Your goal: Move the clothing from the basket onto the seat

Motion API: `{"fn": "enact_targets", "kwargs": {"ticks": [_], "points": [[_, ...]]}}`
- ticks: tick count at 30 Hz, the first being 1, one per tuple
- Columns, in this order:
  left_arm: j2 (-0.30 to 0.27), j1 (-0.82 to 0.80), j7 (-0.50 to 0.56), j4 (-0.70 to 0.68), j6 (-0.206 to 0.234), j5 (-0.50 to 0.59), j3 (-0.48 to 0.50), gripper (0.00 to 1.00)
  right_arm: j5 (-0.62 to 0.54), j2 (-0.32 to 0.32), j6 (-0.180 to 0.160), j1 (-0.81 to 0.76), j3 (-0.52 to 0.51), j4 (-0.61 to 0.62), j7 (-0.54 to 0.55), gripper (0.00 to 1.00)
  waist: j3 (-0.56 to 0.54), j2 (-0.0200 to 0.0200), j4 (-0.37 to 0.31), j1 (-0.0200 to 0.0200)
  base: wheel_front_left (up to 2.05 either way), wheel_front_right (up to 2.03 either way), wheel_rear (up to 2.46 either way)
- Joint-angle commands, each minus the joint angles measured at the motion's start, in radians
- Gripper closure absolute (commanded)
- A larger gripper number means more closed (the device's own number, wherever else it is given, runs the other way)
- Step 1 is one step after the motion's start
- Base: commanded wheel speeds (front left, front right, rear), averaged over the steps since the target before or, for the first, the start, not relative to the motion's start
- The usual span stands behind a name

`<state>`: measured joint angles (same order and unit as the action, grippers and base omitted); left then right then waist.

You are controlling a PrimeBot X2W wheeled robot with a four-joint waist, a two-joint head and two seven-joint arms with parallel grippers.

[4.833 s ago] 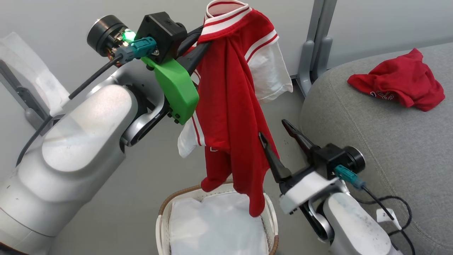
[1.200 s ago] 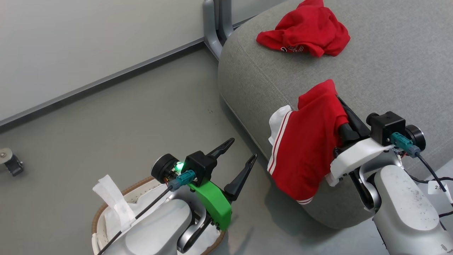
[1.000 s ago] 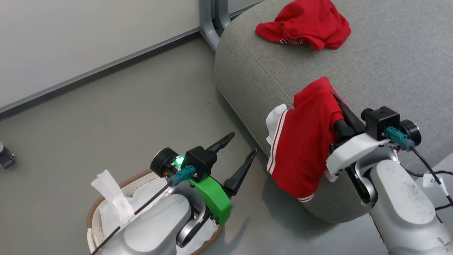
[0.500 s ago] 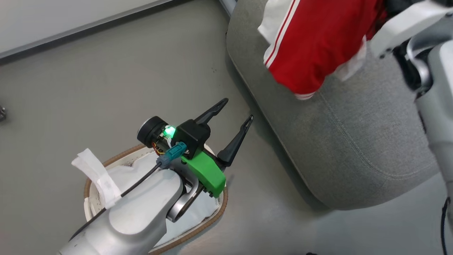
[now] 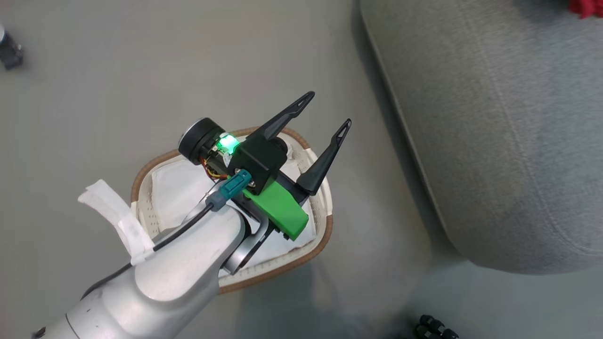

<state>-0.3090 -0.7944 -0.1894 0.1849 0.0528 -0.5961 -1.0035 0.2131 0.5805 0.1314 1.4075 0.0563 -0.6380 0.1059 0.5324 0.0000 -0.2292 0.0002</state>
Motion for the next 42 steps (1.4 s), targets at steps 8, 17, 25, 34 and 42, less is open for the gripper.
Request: {"fn": "enact_targets", "kwargs": {"ticks": [8, 17, 25, 34, 42], "points": [[-0.012, -0.062, 0.025, -0.047, 0.013, 0.036, -0.012, 0.0, -0.114, 0.001, -0.001, -0.063, -0.165, -0.162, -0.048, 1.0, 0.169, 0.0, 0.119, -0.0002, 0.0, 0.0, 0.0], [-0.041, -0.082, 0.042, -0.084, 0.029, 0.048, -0.003, 0.0, -0.295, -0.118, -0.001, -0.183, -0.343, -0.329, -0.185, 0.75, 0.203, 0.0, 0.098, -0.0002, 0.0, 0.0, 0.0], [-0.067, -0.052, 0.045, -0.095, 0.047, 0.034, 0.005, 0.0, -0.374, -0.205, -0.001, -0.198, -0.375, -0.384, -0.299, 0.0, 0.174, 0.0, 0.042, -0.0002, 0.0, 0.0, 0.0], [-0.085, -0.01, 0.022, -0.085, 0.07, 0.004, 0.026, 0.0, -0.352, -0.261, -0.001, -0.28, -0.325, -0.388, -0.364, 0.0, 0.082, 0.0, -0.014, -0.0002, 0.0, 0.0, 0.0], [-0.076, 0.037, -0.025, -0.034, 0.079, -0.041, 0.056, 0.0, -0.297, -0.27, -0.001, -0.364, -0.253, -0.345, -0.371, 0.0, -0.042, 0.0, 0.003, -0.0002, 0.0, 0.0, 0.0]]}}
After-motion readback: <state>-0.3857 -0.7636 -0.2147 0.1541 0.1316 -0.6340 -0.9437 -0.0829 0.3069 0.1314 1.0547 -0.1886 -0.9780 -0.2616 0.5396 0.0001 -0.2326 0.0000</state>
